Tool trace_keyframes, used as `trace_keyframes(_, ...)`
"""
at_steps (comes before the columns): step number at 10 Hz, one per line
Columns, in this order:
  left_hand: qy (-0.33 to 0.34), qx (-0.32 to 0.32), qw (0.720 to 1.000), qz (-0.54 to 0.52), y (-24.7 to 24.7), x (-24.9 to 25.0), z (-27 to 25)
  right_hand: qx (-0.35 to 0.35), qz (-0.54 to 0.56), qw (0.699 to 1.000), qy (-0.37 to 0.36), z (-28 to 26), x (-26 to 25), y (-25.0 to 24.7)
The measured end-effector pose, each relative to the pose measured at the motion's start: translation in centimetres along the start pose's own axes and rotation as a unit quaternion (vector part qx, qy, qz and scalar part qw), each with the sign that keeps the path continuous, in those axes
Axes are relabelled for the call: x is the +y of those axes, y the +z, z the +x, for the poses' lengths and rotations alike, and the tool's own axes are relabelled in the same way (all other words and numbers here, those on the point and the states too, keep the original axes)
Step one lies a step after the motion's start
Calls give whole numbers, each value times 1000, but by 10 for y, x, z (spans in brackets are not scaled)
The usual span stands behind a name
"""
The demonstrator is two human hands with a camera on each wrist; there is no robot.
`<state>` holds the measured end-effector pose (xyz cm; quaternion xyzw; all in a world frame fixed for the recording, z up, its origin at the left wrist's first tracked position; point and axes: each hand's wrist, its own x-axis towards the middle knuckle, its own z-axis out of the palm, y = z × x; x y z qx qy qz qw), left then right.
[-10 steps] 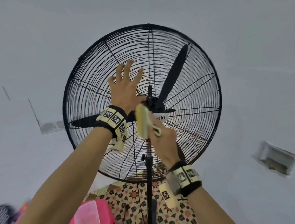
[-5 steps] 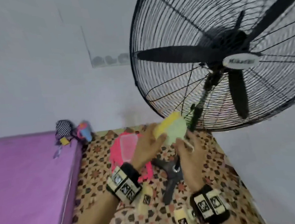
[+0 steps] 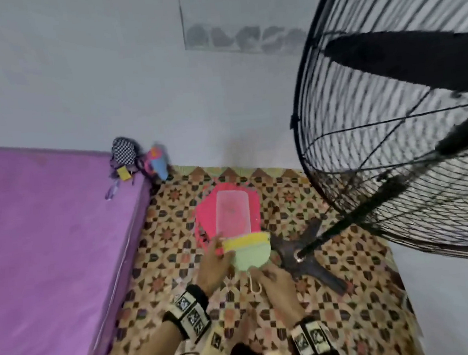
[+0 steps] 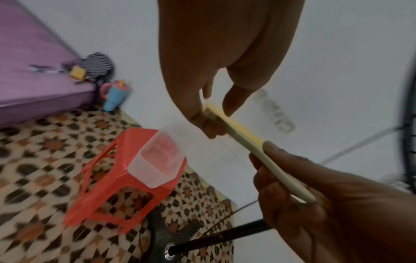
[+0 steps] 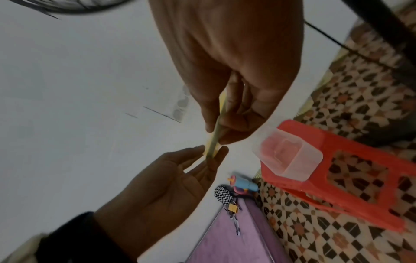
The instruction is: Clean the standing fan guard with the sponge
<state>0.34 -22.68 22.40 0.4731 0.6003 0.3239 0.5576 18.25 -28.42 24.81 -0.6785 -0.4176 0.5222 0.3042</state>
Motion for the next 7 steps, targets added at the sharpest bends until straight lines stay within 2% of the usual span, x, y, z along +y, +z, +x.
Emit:
trace_keyframes(1, -40, 46, 996, -63, -6, -11, 49, -8, -6, 1000, 20, 65, -8, 20)
trace_keyframes(2, -56, 48, 996, -50, -13, -28, 102, -13, -24, 999, 41, 129, -14, 36)
trace_keyframes(3, -56, 9, 998, 28, -17, -45, 156, -19, -4, 995, 98, 188, -1, 52)
trace_keyframes(4, -20, -26, 991, 133, -17, -71, 213, -4, -24, 992, 121, 253, 31, 70)
trace_keyframes(5, -16, -69, 975, 212, -13, -105, 258, 4, -85, 986, 141, 310, 61, 88)
trace_keyframes(6, 4, -98, 952, 289, -11, -135, 288, 7, -157, 977, 145, 346, 82, 107)
trace_keyframes(7, 45, -126, 937, 323, -15, -158, 296, 13, -214, 966, 145, 368, 99, 124)
